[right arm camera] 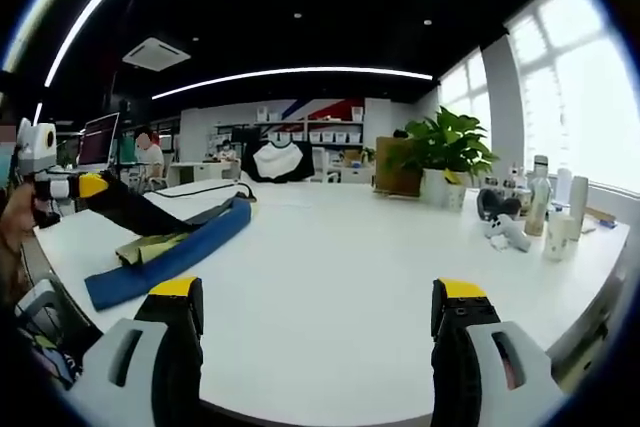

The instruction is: Fold the garment on the visible template until the final outline fits inside the template.

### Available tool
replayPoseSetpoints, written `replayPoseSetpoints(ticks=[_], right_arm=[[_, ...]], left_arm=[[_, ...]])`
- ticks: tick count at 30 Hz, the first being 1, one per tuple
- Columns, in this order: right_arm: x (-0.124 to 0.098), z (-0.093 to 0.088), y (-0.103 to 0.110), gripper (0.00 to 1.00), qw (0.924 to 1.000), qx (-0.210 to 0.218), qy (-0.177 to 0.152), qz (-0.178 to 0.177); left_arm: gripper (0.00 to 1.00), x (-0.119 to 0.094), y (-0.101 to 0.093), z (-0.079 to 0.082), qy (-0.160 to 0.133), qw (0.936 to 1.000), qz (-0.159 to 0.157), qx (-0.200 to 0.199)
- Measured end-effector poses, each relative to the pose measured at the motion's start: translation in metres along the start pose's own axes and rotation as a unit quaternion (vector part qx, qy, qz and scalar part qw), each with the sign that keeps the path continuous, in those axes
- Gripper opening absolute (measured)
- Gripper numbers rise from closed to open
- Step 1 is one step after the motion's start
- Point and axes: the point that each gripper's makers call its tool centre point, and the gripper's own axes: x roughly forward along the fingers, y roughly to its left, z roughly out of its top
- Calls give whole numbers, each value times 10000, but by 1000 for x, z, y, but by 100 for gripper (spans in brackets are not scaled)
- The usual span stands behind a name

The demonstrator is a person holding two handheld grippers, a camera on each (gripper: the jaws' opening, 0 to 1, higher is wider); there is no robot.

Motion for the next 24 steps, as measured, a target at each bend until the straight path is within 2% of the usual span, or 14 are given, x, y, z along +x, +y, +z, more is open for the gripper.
replayPoseSetpoints(ticks=[3, 7, 10, 11, 13, 14, 18, 24], right_arm=[[2, -4, 2, 97, 10000, 8, 62, 50], [3, -4, 6, 97, 10000, -34, 63, 68], [3, -4, 8, 97, 9999, -29, 68, 110], [2, -3, 8, 98, 9999, -34, 68, 105], [1, -2, 7, 98, 9999, -79, 56, 74], [1, -1, 7, 98, 9999, -81, 49, 50], [1, -1, 4, 99, 10000, -61, 44, 6], [-1, 0, -1, 99, 9999, -47, -4, -118]], left_arm=[[2, -3, 12, 8, -94, 9999, 73, -2], [2, -12, 31, 16, -126, 9992, 334, 192], [2, -17, 42, 20, -169, 9989, 393, 173], [2, -19, 45, 22, -222, 9991, 359, -11], [2, -23, 51, 25, -266, 9987, 423, 65], [2, -26, 59, 27, -262, 9979, 570, 139], [2, -33, 74, 35, -327, 9967, 730, 115], [2, -49, 102, 46, -317, 9904, 1264, 453]])
